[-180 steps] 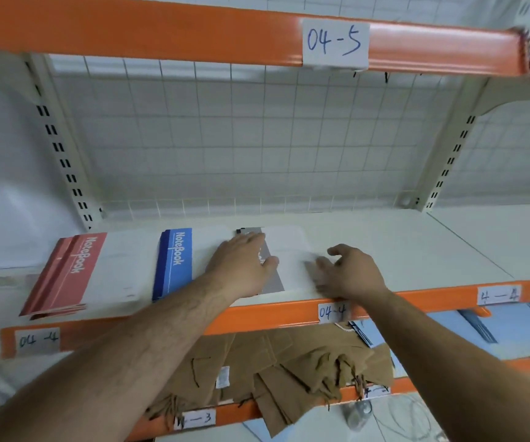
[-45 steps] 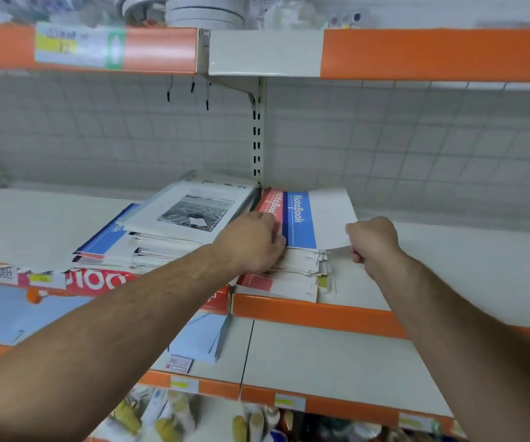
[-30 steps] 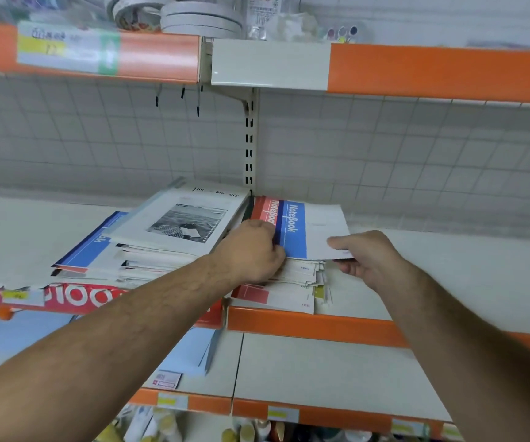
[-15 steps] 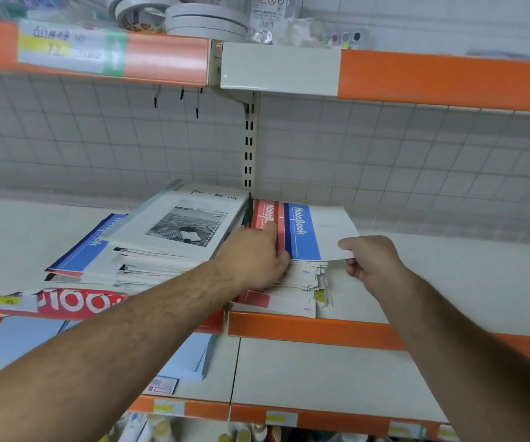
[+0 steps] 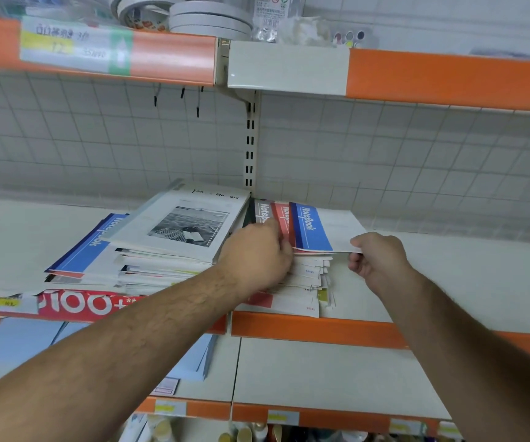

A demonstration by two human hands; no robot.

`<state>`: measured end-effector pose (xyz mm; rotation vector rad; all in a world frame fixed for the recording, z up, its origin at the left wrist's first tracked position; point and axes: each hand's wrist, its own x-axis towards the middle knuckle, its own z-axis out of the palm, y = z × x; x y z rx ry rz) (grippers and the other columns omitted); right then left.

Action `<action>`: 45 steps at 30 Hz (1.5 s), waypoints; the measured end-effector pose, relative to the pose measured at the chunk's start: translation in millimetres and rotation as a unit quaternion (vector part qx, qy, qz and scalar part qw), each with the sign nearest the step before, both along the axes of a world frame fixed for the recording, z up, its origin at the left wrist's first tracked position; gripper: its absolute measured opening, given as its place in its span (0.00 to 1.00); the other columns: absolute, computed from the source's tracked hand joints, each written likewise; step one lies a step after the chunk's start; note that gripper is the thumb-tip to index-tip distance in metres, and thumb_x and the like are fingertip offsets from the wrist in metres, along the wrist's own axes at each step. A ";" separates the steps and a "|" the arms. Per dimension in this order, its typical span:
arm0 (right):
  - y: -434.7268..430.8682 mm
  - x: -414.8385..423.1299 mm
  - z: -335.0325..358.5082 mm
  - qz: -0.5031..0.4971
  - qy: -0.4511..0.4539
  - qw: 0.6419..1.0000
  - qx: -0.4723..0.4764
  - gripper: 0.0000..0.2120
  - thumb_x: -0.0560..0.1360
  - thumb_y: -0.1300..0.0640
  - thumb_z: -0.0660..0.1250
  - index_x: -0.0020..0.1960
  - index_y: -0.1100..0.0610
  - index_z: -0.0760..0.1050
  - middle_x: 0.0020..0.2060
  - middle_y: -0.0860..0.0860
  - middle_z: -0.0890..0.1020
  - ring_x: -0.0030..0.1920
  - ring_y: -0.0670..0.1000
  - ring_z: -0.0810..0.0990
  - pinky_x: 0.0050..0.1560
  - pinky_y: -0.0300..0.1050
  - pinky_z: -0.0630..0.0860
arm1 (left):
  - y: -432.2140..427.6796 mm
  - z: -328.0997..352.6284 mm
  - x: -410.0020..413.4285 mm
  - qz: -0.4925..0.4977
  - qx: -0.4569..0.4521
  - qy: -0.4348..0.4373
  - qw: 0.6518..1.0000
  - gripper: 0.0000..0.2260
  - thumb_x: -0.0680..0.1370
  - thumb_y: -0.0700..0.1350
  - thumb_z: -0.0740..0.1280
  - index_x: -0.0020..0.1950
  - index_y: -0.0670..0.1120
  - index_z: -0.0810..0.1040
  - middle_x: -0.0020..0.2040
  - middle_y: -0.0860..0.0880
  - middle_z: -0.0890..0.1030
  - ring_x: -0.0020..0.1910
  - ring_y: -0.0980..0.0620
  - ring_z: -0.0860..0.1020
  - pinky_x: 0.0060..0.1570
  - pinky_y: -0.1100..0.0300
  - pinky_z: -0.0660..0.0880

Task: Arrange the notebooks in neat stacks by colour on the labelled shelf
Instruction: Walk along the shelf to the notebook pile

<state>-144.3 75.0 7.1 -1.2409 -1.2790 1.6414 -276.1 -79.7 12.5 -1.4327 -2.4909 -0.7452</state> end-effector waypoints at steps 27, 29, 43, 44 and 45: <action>-76.1 35.3 -10.6 -0.066 -0.117 0.987 0.085 0.06 0.73 0.68 0.61 0.41 0.63 0.75 0.32 0.57 0.73 0.27 0.52 0.68 0.26 0.42 0.66 | -27.7 2.1 16.6 -0.033 0.144 -0.718 0.680 0.09 0.81 0.33 0.58 0.49 0.45 0.72 0.44 0.45 0.83 0.33 0.52 0.85 0.36 0.52 0.84; -82.0 38.6 -9.5 -0.082 -0.127 0.985 0.085 0.07 0.73 0.68 0.59 0.40 0.63 0.74 0.31 0.56 0.72 0.27 0.53 0.68 0.27 0.42 0.65 | -35.1 2.8 15.8 -0.034 0.140 -0.716 0.683 0.08 0.81 0.33 0.59 0.48 0.45 0.72 0.43 0.46 0.83 0.33 0.52 0.85 0.36 0.53 0.83; -135.2 56.1 2.2 -0.023 -0.024 0.997 0.074 0.08 0.77 0.67 0.57 0.52 0.63 0.74 0.33 0.56 0.74 0.24 0.50 0.66 0.24 0.41 0.64 | -112.8 14.9 44.4 0.007 0.224 -0.651 0.725 0.06 0.82 0.37 0.61 0.49 0.47 0.73 0.47 0.44 0.83 0.38 0.48 0.85 0.25 0.61 0.79; -141.3 58.4 3.7 -0.013 -0.020 0.997 0.075 0.09 0.78 0.67 0.57 0.53 0.63 0.74 0.34 0.56 0.74 0.24 0.50 0.66 0.23 0.41 0.64 | -121.5 15.3 49.8 0.014 0.234 -0.645 0.727 0.06 0.82 0.37 0.60 0.49 0.47 0.73 0.46 0.44 0.83 0.37 0.49 0.85 0.25 0.61 0.79; -148.0 60.8 5.1 -0.001 -0.019 0.997 0.080 0.09 0.78 0.67 0.57 0.54 0.63 0.74 0.33 0.55 0.74 0.24 0.50 0.66 0.23 0.41 0.64 | -131.3 15.5 55.5 0.022 0.244 -0.640 0.728 0.06 0.83 0.38 0.60 0.48 0.47 0.72 0.46 0.44 0.83 0.37 0.49 0.85 0.26 0.61 0.79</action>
